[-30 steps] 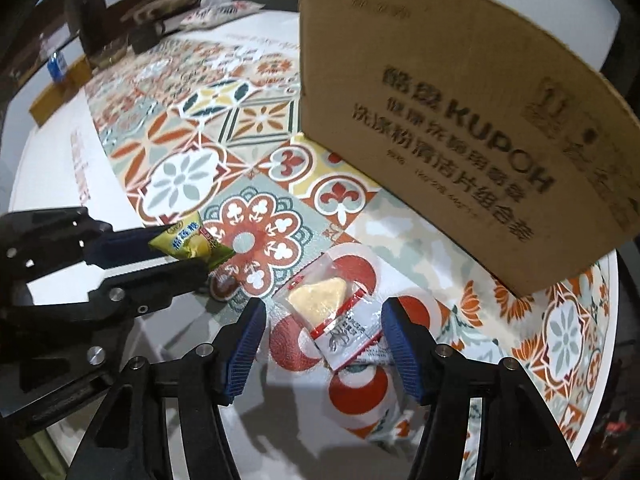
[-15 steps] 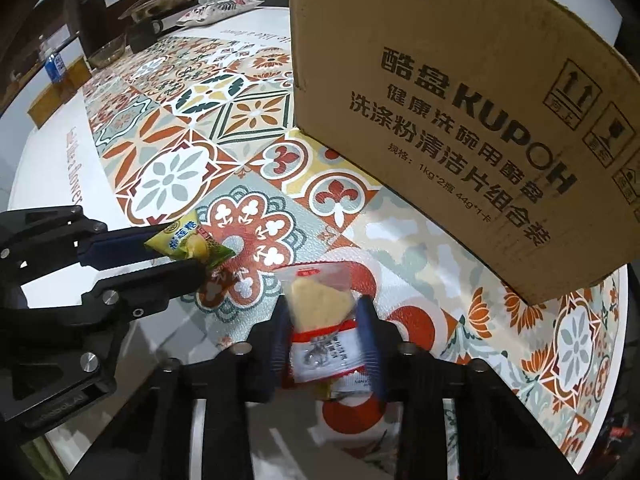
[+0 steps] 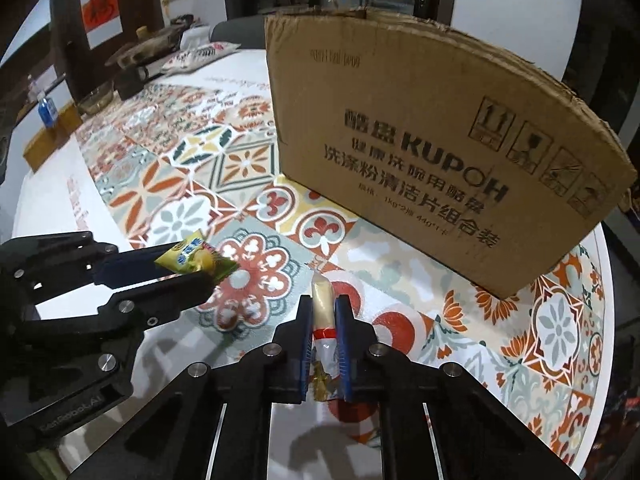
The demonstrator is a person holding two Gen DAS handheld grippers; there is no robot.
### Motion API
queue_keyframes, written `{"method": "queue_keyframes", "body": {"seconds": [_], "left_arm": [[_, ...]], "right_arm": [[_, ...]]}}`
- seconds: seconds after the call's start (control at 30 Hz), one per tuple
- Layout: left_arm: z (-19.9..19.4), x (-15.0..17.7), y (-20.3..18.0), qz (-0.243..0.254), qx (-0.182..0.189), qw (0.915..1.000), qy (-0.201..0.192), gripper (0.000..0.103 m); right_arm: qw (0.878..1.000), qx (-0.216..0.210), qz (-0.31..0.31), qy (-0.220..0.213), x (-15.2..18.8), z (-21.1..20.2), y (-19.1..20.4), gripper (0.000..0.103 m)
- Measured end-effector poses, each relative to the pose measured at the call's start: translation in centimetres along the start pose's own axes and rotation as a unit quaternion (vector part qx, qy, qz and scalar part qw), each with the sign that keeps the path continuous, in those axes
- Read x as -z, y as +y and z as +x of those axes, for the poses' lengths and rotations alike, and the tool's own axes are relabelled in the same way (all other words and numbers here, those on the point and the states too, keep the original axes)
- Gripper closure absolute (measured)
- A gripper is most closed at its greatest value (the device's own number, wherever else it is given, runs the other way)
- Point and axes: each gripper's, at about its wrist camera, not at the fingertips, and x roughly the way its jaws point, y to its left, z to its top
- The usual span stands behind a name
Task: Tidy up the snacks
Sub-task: 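Carry both snacks over the box and open both tools to drop them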
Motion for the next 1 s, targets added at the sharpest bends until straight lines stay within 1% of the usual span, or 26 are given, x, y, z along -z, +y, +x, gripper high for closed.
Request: {"method": "queue_keyframes", "body": {"seconds": [0.17, 0.47, 0.63, 0.8, 0.9, 1.0], "left_arm": [[-1.2, -0.7, -0.4, 0.007, 0.009, 0.9998, -0.014, 0.082], [-3.7, -2.9, -1.0, 0.025, 0.011, 0.9982, -0.053, 0.082], [-5.1, -4.9, -1.1, 0.032, 0.015, 0.9965, -0.076, 0.082], [-6.2, -7.2, -1.2, 0.037, 0.04, 0.9946, -0.088, 0.082], [-6.6, -8.5, -1.5, 0.048, 0.039, 0.9932, -0.098, 0.082], [-6.8, -9.8, -1.8, 0.064, 0.032, 0.9919, -0.105, 0.082]], "right_arm": [[1.0, 0.004, 0.014, -0.025, -0.3, -1.9, 0.0, 0.091], [0.996, 0.006, 0.057, -0.069, -1.2, -5.5, -0.8, 0.091], [0.993, 0.014, 0.072, -0.096, -2.0, -7.3, -1.3, 0.091], [0.988, 0.026, 0.08, -0.128, -3.2, -9.2, -1.4, 0.091], [0.985, 0.034, 0.081, -0.147, -4.1, -10.5, -1.6, 0.091], [0.982, 0.045, 0.082, -0.162, -5.0, -11.5, -1.9, 0.091]]}}
